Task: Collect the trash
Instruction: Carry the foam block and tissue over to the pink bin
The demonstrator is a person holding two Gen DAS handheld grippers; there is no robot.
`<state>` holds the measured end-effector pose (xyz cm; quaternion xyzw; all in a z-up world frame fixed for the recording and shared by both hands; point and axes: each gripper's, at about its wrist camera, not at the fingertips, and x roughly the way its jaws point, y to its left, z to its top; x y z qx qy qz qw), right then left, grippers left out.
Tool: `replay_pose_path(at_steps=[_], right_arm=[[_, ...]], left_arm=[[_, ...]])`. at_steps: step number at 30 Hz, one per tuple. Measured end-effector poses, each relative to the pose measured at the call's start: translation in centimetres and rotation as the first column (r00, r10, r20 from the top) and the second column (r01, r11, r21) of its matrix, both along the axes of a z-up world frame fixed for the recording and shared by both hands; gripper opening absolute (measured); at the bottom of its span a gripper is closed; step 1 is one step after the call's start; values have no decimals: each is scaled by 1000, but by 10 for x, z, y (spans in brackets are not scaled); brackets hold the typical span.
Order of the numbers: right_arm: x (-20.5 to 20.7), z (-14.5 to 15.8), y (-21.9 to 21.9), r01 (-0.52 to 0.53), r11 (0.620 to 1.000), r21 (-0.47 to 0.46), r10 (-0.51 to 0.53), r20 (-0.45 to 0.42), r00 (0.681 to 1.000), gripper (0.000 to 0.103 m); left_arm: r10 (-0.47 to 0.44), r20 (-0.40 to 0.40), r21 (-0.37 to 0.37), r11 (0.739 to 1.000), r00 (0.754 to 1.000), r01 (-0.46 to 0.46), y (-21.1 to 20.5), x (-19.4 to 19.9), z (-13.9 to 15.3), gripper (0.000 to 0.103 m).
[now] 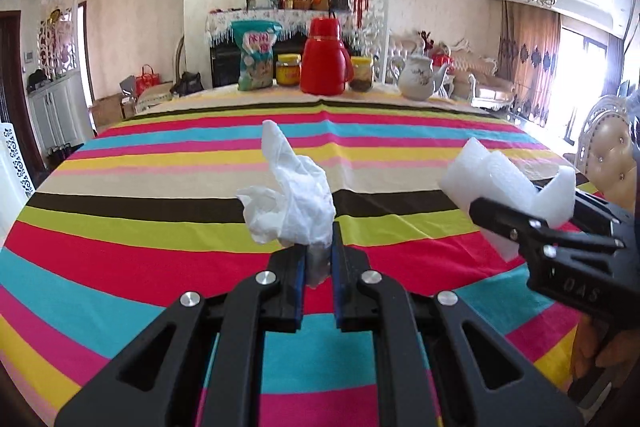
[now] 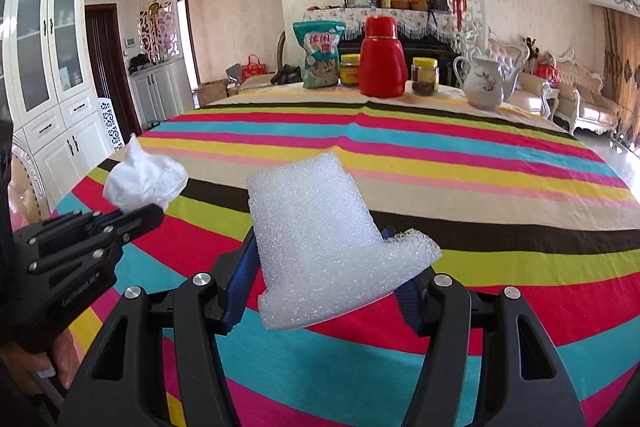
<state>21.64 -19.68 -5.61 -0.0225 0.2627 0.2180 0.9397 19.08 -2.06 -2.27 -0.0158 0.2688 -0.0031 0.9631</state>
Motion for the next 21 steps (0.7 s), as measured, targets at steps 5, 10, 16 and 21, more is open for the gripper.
replay_pose_path(at_steps=[5, 10, 16, 21], right_arm=[[-13, 12, 12, -15, 1000, -9, 15, 24, 1000, 58], [-28, 19, 33, -46, 999, -23, 48, 49, 998, 58], [-43, 26, 59, -83, 996, -34, 85, 69, 994, 58], [-58, 31, 86, -118, 992, -46, 121, 91, 988, 58]], left_arm=[[8, 40, -17, 1000, 999, -7, 12, -22, 11, 10], [19, 70, -17, 1000, 997, -18, 25, -50, 18, 10], [56, 98, -7, 998, 994, -55, 52, -80, 25, 11], [77, 113, 20, 997, 991, -80, 72, -107, 26, 11]])
